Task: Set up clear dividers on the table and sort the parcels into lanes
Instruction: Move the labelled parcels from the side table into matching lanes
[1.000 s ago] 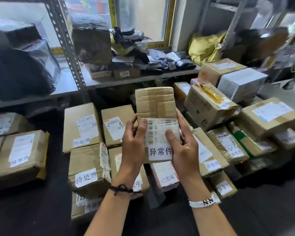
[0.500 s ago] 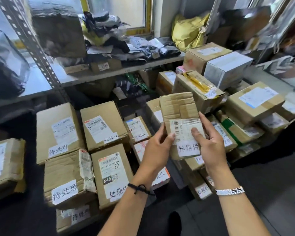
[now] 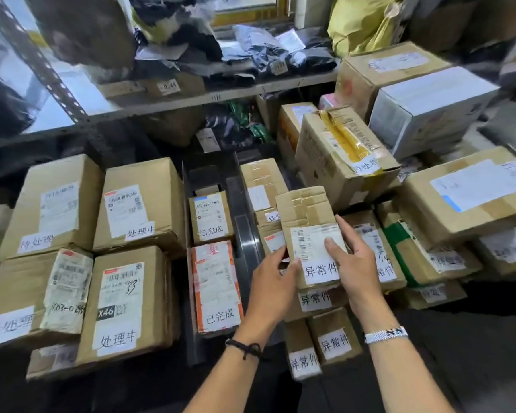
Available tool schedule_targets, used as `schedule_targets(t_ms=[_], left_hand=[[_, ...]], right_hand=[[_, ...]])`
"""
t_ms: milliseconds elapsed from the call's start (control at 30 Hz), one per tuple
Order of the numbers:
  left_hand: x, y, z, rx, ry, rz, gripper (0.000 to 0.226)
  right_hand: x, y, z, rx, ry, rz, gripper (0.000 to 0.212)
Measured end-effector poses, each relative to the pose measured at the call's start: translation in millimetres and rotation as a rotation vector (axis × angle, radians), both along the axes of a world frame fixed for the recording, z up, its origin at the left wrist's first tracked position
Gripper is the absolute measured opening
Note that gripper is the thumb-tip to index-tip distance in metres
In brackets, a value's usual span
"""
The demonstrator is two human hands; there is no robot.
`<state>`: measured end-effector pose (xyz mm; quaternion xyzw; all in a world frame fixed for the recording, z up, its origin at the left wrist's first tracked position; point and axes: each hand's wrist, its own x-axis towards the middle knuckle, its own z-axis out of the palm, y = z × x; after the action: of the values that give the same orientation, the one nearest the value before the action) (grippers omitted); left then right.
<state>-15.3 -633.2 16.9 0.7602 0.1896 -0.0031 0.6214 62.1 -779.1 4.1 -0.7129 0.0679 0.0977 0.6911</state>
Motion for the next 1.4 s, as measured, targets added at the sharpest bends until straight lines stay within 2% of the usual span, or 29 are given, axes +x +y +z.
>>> schedule_targets(t_ms=[267,400,567,700,967,1267,1401], left_hand=[[31,-6,8,0.035,-0.055,0.191,0.031],[64,12,18,0.055,-0.118,0.230,0.033],[112,46,19,0.052,-0.098,0.244,0.034],[143,67,1,0.141,-0.051,0.255,0.032],[143,77,-32,0.267,0.091,0.278,0.044],[143,78,-19,0.219,0.194,0.294,0.041],[141,79,-9,0.337,0.164,0.319,0.047]], right_hand=[[42,7,9,-0.006,-0.064,0.099,0.050],[83,33,20,-0.100,-0.093,0.200,0.054],[137,74,22,-0.166,-0.101,0.309,0.054],[163,95,7,-0.220,-0.081,0.347,0.054],[165,95,-16,-0.260,-0.032,0.429,0.061],[169,90,-11,-0.334,-0.043,0.485,0.061],[164,87,0,-0.442,-0.168,0.447,0.064]])
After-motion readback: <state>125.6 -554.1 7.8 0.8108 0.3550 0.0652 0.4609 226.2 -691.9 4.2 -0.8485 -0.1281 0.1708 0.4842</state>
